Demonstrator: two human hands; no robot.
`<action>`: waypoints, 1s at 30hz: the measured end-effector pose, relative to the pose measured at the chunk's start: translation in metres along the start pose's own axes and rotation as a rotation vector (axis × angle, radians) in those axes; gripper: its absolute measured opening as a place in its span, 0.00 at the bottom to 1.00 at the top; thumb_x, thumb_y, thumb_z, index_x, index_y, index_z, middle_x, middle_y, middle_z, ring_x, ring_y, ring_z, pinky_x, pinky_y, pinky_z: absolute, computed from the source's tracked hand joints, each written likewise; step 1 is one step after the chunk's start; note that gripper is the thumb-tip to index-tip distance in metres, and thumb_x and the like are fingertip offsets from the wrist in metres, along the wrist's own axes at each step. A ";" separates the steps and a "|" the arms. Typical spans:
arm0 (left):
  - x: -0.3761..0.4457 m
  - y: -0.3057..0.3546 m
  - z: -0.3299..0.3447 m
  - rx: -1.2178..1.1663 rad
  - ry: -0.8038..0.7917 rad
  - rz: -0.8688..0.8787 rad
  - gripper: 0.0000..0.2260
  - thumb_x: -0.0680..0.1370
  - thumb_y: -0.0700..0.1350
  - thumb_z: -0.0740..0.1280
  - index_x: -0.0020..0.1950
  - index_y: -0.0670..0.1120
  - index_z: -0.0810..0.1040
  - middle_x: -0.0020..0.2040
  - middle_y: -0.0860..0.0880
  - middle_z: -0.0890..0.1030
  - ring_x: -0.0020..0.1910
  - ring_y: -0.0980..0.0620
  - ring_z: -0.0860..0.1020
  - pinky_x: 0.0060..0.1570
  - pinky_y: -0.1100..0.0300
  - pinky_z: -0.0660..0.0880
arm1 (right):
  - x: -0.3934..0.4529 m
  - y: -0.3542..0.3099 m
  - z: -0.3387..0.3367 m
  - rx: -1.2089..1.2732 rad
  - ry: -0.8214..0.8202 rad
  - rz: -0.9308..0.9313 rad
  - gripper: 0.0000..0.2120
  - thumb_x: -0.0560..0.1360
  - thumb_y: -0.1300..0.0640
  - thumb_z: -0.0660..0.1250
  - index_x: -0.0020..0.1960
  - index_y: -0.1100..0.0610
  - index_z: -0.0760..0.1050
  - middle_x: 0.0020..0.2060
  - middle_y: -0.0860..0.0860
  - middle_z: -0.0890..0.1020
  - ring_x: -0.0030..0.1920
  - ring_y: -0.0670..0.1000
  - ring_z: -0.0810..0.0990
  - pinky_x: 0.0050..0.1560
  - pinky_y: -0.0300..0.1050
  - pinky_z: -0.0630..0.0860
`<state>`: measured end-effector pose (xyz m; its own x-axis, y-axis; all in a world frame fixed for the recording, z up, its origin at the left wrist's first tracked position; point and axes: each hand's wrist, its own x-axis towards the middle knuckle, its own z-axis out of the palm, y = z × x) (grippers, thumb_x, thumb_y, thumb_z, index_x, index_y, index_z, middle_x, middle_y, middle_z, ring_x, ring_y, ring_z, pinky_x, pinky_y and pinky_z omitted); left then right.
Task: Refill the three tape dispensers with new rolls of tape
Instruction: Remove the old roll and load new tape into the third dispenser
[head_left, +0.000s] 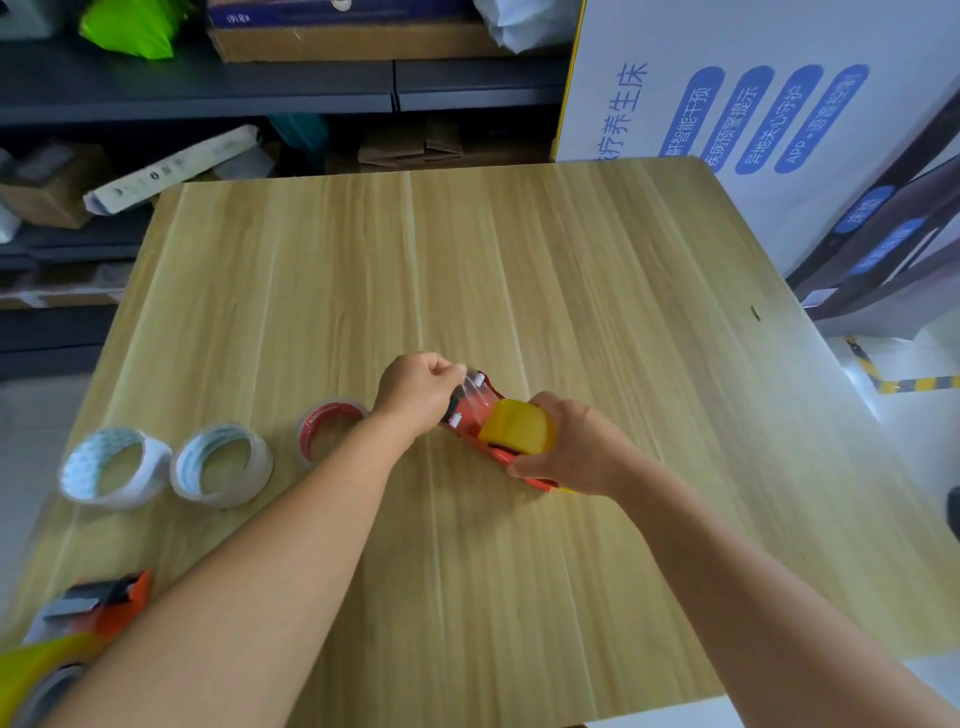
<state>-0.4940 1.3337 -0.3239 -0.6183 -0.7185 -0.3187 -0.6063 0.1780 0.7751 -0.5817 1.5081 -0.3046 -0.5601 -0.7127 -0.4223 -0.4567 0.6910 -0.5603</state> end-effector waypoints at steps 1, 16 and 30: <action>0.001 0.001 -0.002 0.006 -0.002 0.007 0.09 0.75 0.48 0.66 0.35 0.49 0.77 0.36 0.52 0.80 0.37 0.52 0.78 0.39 0.59 0.74 | 0.000 0.000 -0.002 0.008 -0.004 -0.003 0.23 0.61 0.45 0.76 0.51 0.44 0.69 0.37 0.44 0.77 0.34 0.42 0.76 0.30 0.38 0.72; -0.013 0.023 -0.012 -0.124 0.062 -0.111 0.09 0.78 0.45 0.58 0.42 0.43 0.74 0.46 0.40 0.82 0.48 0.41 0.81 0.50 0.43 0.79 | 0.016 -0.022 -0.013 -0.159 -0.066 0.126 0.27 0.56 0.32 0.72 0.40 0.54 0.75 0.32 0.48 0.77 0.31 0.48 0.75 0.29 0.41 0.68; -0.041 0.076 -0.021 -0.122 0.051 0.076 0.13 0.81 0.46 0.52 0.44 0.42 0.71 0.45 0.41 0.82 0.46 0.42 0.81 0.49 0.44 0.79 | 0.003 -0.020 -0.014 -0.364 0.034 0.080 0.21 0.64 0.44 0.73 0.48 0.51 0.67 0.35 0.46 0.73 0.35 0.48 0.75 0.29 0.41 0.67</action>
<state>-0.5040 1.3623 -0.2407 -0.6316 -0.7401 -0.2310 -0.4920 0.1523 0.8572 -0.5838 1.4935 -0.2844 -0.6237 -0.6546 -0.4273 -0.6229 0.7464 -0.2342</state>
